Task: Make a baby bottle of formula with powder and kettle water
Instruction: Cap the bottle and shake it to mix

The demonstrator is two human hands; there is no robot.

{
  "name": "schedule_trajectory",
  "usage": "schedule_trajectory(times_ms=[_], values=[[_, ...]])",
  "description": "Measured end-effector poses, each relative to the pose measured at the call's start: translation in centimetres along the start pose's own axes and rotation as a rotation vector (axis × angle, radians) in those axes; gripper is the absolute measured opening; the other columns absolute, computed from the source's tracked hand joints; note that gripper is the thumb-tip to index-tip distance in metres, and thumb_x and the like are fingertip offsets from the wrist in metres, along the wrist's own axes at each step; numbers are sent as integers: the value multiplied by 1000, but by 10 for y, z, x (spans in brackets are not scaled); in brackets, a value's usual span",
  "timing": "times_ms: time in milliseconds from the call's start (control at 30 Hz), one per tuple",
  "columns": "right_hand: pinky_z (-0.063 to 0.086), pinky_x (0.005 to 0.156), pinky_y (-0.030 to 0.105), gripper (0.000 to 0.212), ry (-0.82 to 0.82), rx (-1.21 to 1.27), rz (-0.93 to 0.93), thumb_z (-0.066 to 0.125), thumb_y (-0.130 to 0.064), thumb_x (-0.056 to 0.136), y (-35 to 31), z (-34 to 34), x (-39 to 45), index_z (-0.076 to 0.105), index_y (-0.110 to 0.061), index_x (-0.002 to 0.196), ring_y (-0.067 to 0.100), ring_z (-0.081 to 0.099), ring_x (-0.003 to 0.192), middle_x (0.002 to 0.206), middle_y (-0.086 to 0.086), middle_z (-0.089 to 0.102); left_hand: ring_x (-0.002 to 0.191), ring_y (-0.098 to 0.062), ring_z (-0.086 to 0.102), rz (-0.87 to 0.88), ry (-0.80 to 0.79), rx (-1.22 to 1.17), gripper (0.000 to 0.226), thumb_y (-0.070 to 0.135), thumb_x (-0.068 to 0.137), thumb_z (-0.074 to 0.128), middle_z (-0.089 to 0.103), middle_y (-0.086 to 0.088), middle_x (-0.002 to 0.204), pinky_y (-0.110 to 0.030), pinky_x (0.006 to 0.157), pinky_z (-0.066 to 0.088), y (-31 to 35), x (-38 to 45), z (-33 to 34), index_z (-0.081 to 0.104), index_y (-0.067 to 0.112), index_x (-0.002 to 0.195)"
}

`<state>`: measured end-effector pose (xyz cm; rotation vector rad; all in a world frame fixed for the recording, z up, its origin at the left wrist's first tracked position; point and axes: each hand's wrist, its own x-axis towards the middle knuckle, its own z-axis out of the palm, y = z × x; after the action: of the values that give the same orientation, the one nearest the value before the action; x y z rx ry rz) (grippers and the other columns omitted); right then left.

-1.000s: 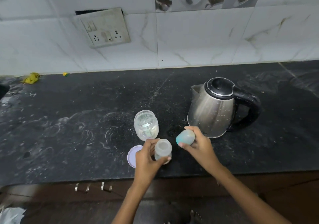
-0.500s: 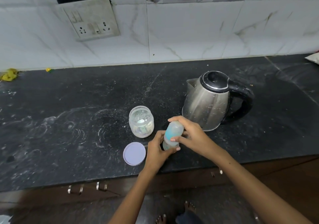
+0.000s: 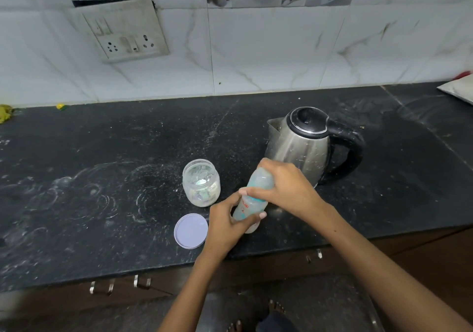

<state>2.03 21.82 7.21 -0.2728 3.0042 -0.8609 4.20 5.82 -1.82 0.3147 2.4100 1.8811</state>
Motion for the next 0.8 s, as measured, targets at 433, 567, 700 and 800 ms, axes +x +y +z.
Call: schedule_trajectory(times_ms=[433, 567, 700, 800], values=[[56, 92, 45, 74, -81, 819, 1, 85, -11, 72, 1, 14, -27, 45, -19, 134, 18, 68, 109, 125, 3, 65, 108, -25, 67, -27, -131, -305, 34, 21, 85, 66, 72, -8, 113, -52, 101, 47, 55, 7, -28, 64, 13, 118], [58, 84, 28, 66, 60, 818, -30, 85, -16, 73, 0, 20, -27, 51, -28, 128, 10, 68, 104, 118, -6, 68, 115, -17, 63, 11, -95, -306, 52, 23, 82, 73, 68, -3, 121, -48, 105, 45, 70, 9, -30, 54, 13, 130], [54, 80, 15, 66, 160, 726, -61, 86, -24, 70, -4, 24, -30, 51, -36, 125, 1, 66, 104, 117, -14, 66, 109, -7, 64, 172, 210, -227, 80, 19, 65, 84, 64, 10, 121, -27, 92, 54, 82, 17, -30, 45, 14, 136], [56, 82, 18, 64, 206, 726, -63, 87, -22, 70, -3, 26, -30, 55, -37, 123, 3, 66, 106, 117, -14, 68, 108, -9, 63, 273, 182, -172, 67, 9, 68, 84, 62, 11, 120, -23, 84, 55, 85, 23, -31, 52, 12, 128]])
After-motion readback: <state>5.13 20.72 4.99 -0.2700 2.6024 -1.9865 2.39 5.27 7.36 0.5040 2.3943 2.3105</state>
